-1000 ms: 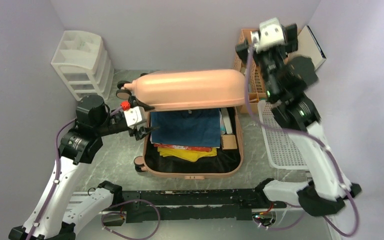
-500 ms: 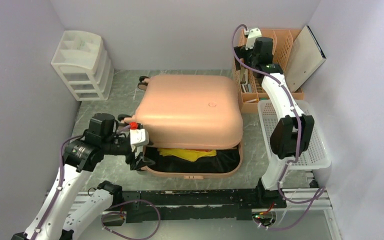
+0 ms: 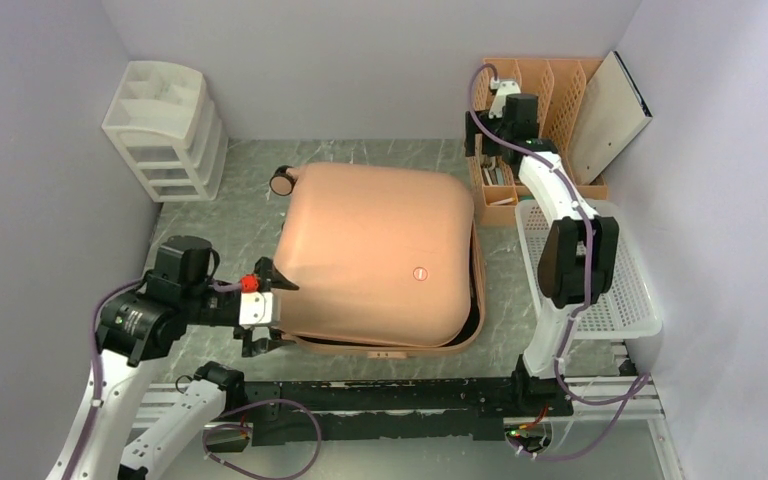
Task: Open, take out, and arrange the luggage
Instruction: Close the luggage at the center of the board, then move the distractor to the center of the board.
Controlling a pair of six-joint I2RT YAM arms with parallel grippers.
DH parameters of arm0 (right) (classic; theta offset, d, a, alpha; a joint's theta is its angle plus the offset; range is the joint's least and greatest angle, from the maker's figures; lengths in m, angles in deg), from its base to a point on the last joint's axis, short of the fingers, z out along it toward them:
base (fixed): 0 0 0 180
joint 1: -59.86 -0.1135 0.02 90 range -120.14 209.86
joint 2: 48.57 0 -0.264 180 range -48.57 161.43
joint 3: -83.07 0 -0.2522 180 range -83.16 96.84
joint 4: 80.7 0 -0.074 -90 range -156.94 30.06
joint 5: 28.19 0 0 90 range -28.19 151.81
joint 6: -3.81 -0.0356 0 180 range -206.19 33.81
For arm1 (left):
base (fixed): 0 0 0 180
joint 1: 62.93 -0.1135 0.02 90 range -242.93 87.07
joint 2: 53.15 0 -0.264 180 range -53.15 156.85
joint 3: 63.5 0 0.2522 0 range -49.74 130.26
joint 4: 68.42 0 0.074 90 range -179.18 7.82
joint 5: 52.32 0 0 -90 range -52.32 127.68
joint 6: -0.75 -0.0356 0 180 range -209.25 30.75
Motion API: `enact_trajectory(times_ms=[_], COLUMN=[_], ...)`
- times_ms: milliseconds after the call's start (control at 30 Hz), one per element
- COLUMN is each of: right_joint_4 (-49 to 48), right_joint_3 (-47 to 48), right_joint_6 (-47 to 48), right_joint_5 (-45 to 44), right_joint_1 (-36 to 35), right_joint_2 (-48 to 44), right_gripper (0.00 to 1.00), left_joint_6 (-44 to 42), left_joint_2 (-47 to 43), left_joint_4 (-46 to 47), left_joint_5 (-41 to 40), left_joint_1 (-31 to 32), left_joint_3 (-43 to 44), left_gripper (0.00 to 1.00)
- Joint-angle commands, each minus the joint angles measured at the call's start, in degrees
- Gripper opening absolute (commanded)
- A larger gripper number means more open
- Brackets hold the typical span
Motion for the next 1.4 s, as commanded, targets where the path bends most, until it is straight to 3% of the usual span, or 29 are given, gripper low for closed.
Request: enact_trajectory(times_ms=[0, 133, 267, 400, 533, 667, 1100, 1367], right_joint_4=[-3.74, -1.04, 3.95, 4.99, 5.30, 3.10, 0.29, 0.05], right_joint_3=[-0.77, 4.54, 11.35, 14.83, 18.44, 19.40, 27.77, 31.34], right_joint_6=[-0.34, 0.36, -0.34, -0.41, -0.35, -0.62, -1.74, -2.50], right_joint_5=[-1.90, -4.51, -4.77, -3.37, -2.33, -4.41, -1.93, 5.88], right_joint_1=[0.03, 0.08, -0.09, -0.33, -1.56, -4.99, -14.14, -19.70], right_joint_2=[2.72, 8.67, 15.88, 20.95, 23.94, 25.01, 30.22, 33.47], right_gripper=[0.91, 0.84, 0.75, 0.61, 0.21, 0.04, 0.00, 0.00], left_joint_6=[7.18, 24.08, 29.55, 31.94, 32.30, 31.79, 31.23, 29.88], left_joint_2=[0.02, 6.43, 17.56, 26.13, 31.92, 33.95, 36.40, 35.03], left_joint_4=[8.62, 25.94, 30.54, 33.68, 36.33, 39.50, 42.12, 41.83], left_joint_5=[-2.86, -28.33, -43.56, -46.56, -48.65, -47.87, -42.27, -43.27], left_joint_1=[-0.30, -0.31, -0.30, -0.30, -0.32, -0.39, -0.39, -0.39], left_joint_3=[4.76, 8.37, 16.17, 20.51, 21.67, 19.11, 14.63, 12.37], left_gripper=[0.97, 0.97, 0.97, 0.97, 0.97, 0.97, 0.97, 0.97])
